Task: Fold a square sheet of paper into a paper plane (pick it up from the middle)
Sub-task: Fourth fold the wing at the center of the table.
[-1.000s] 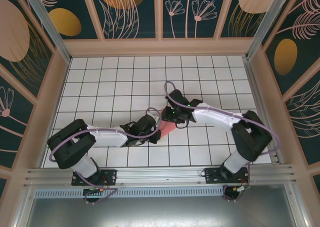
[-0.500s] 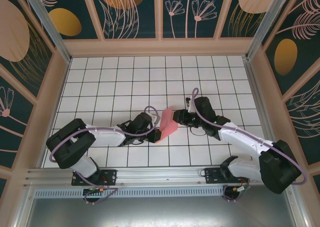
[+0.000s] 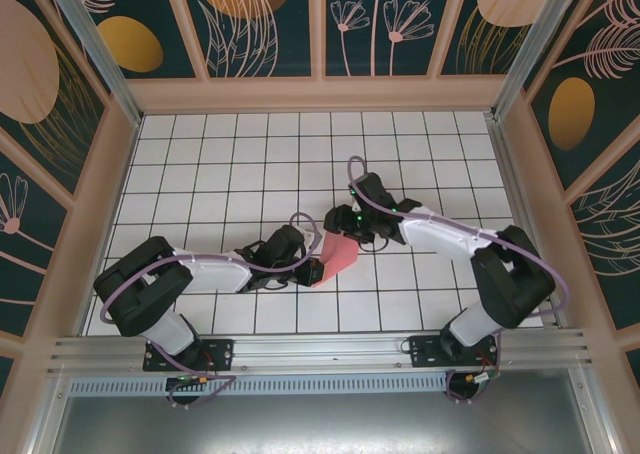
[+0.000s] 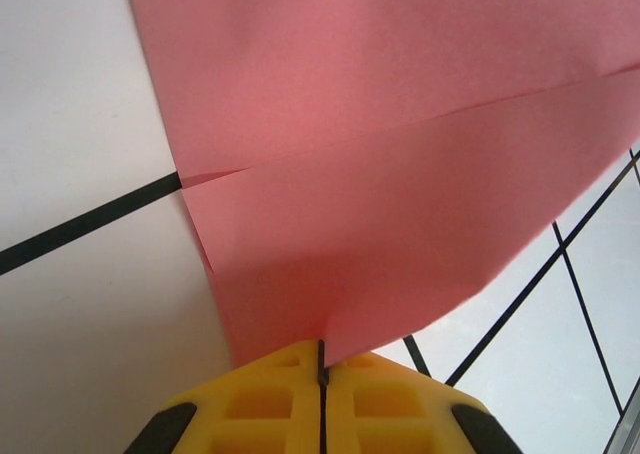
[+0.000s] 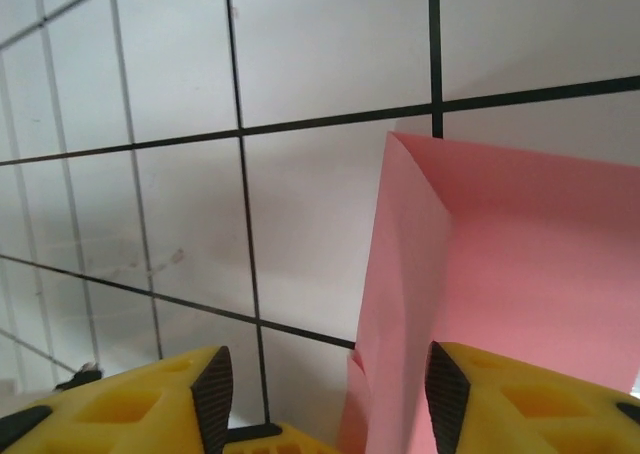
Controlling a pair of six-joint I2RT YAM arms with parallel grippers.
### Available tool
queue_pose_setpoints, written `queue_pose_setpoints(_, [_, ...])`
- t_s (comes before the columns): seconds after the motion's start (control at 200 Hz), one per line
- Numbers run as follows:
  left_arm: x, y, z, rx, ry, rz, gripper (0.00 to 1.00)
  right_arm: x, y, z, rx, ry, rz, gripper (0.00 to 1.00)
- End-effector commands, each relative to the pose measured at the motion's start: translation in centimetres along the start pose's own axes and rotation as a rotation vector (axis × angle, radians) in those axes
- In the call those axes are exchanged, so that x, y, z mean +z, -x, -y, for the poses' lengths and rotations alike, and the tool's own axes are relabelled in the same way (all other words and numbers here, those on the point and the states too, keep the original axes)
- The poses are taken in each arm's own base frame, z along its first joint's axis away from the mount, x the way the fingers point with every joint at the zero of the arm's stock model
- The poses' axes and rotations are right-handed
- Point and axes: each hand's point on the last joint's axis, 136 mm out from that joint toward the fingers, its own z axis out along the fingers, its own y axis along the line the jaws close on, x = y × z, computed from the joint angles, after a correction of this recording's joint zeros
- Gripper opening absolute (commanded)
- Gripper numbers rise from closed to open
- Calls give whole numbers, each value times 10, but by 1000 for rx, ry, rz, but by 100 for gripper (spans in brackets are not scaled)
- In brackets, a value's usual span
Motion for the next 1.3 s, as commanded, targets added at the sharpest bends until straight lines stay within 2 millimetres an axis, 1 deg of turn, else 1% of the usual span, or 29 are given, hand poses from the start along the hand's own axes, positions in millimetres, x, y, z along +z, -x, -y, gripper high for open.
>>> queue_pose_setpoints(0.0, [-1,6,-3,13,34,5,8,7,-17,29,3,-180,-58,52])
queue_pose_setpoints(0.07, [-1,8,-3,17,39,7,9,9,-16,32,2,-211,-55,46])
queue_pose_setpoints(0.205, [1,7,-6,21,57,-6,9,10,-15,30,-34,-240,-60,33])
queue_pose_setpoints(0.29, [2,7,-6,22,57,-10,9,12,-17,38,-56,-297,-68,26])
queue_pose_setpoints(0.41, [3,6,-6,27,58,-21,10,15,-18,52,-84,-374,-82,23])
queue_pose_setpoints(0.5, [4,5,-7,29,62,-26,10,16,-17,52,-97,-389,-83,23])
queue_pose_setpoints(0.54, [4,4,-7,28,64,-32,10,18,-18,50,-107,-388,-86,17])
queue_pose_setpoints(0.565, [5,3,-8,29,65,-36,10,18,-18,49,-112,-389,-89,17])
queue_pose_setpoints(0.63, [6,2,-9,30,72,-45,10,20,-19,47,-130,-387,-108,18])
queue_pose_setpoints(0.661, [6,2,-9,32,75,-49,10,20,-17,47,-134,-395,-105,20])
queue_pose_setpoints(0.751, [7,1,-10,36,77,-57,11,14,-9,43,-145,-402,-81,22])
queue_pose_setpoints(0.801, [8,1,-10,36,77,-59,11,10,-5,38,-153,-399,-70,29])
queue_pose_setpoints(0.941, [7,3,-8,37,70,-52,10,-7,7,27,-137,-365,-6,43])
queue_pose_setpoints(1.051, [6,3,-4,32,44,-40,8,-28,14,11,-136,-270,82,44])
queue_pose_setpoints(1.111, [5,3,-5,24,44,-37,6,-44,20,1,-136,-187,152,44])
queue_pose_setpoints(1.116, [5,2,-5,24,44,-39,6,-47,20,0,-136,-171,166,45])
queue_pose_setpoints(1.176, [5,3,-1,23,24,-32,4,-62,24,-4,-132,-94,239,44])
queue_pose_setpoints(1.211, [4,3,1,19,12,-28,3,-70,25,-5,-134,-35,281,42])
queue_pose_setpoints(1.291, [1,6,8,15,-30,-10,3,-78,14,-8,-170,124,316,39])
